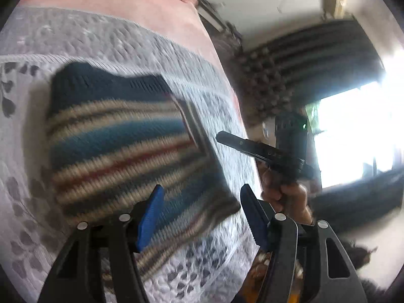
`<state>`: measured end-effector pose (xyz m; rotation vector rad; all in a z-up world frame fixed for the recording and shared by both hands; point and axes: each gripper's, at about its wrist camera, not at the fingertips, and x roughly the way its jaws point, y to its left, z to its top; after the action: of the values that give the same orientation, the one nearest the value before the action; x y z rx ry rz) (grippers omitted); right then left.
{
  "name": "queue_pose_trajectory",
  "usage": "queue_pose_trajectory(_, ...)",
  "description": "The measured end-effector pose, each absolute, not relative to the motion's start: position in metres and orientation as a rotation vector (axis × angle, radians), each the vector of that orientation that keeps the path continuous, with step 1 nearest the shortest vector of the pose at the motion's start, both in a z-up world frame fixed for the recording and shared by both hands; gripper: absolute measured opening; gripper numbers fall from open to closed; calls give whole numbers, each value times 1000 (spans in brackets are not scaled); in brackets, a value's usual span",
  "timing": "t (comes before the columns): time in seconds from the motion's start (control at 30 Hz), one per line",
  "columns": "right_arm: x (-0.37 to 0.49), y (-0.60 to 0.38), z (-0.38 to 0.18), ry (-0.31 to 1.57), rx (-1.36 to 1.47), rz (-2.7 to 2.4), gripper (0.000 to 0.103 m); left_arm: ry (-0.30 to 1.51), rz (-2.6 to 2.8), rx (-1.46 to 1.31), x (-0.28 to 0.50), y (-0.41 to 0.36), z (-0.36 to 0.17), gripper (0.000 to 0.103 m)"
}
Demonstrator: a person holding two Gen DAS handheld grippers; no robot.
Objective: Fold small clothes
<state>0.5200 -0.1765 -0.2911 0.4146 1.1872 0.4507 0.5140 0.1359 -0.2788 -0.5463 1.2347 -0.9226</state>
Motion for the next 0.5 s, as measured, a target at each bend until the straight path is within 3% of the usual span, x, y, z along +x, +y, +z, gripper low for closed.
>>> queue_pose_trajectory(0.07, 509, -174, -310, 1235, 385, 433, 14, 1306, -875, -470, 508, 124, -301, 59)
queue_pose_trajectory(0.1, 507, -175, -327, 1259, 357, 399, 11, 1333, -839, -430, 506, 119, -317, 47)
queue_pose_trajectory(0.17, 504, -180, -339, 1266, 372, 372, 11, 1329, -807, -374, 503, 115, -327, 33)
queue_pose_trajectory(0.27, 494, -176, -314, 1208, 374, 386, 14, 1304, -816, -442, 498, 123, -308, 46)
queue_pose_trajectory(0.4, 457, -173, -293, 1147, 385, 458, 14, 1242, -892, -424, 473, 123, -285, 48)
queue_pose_trajectory(0.5, 446, -174, -316, 1189, 329, 415, 11, 1306, -814, -349, 469, 112, -312, 47)
